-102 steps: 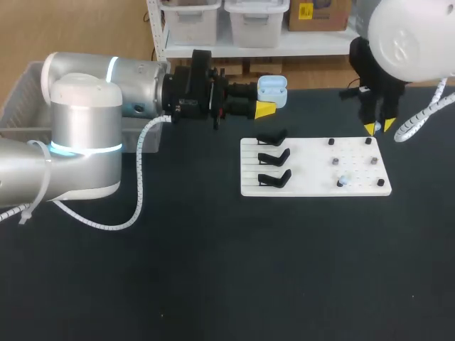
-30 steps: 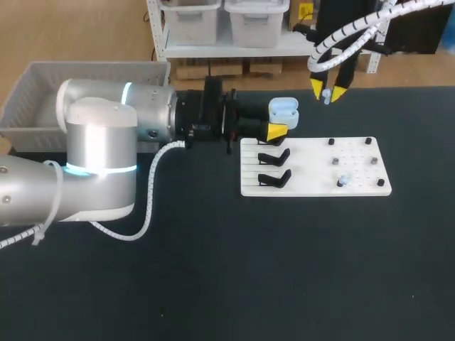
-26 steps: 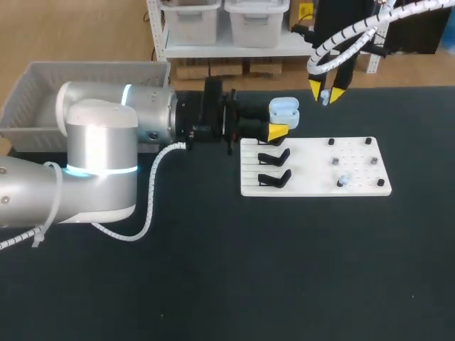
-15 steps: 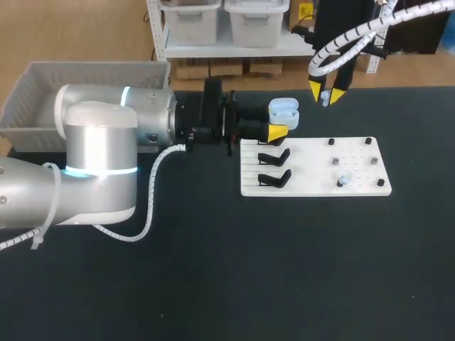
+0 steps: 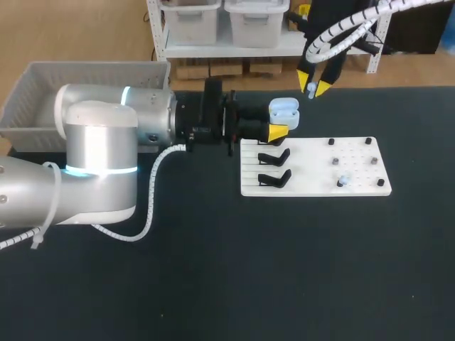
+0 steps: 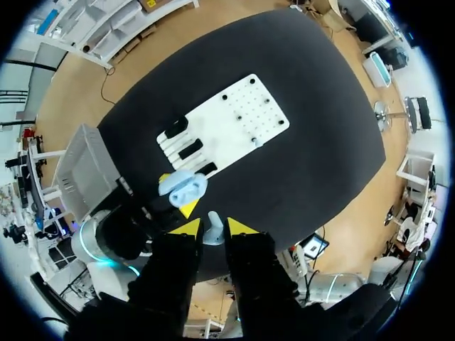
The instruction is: Pick up each earbud case from the left stands, insert the matching earbuds, close the lid, and place the case in the box.
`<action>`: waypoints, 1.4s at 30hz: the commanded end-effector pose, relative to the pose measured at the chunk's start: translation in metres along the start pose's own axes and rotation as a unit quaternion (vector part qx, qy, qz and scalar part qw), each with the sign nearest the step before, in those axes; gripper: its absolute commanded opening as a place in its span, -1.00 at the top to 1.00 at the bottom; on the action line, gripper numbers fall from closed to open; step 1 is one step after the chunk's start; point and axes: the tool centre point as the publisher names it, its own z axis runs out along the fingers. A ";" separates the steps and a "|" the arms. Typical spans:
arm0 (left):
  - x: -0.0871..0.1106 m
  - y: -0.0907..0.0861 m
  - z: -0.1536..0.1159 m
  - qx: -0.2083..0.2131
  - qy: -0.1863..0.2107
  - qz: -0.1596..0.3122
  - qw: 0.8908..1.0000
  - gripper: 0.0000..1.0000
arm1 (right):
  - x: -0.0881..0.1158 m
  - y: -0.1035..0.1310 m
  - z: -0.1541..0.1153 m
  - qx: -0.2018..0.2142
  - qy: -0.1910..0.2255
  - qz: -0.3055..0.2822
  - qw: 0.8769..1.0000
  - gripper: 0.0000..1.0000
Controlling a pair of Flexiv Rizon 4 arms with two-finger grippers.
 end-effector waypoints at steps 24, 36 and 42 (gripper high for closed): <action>0.001 -0.002 0.000 -0.004 -0.001 0.002 1.000 1.00 | 0.010 0.019 0.034 0.106 -0.098 0.038 0.989 1.00; 0.001 -0.002 0.000 -0.004 -0.001 0.002 1.000 1.00 | 0.000 0.028 0.046 0.112 -0.093 0.045 0.988 1.00; 0.001 -0.002 0.000 -0.004 -0.001 0.002 1.000 1.00 | -0.005 0.029 0.049 0.114 -0.094 0.050 0.988 1.00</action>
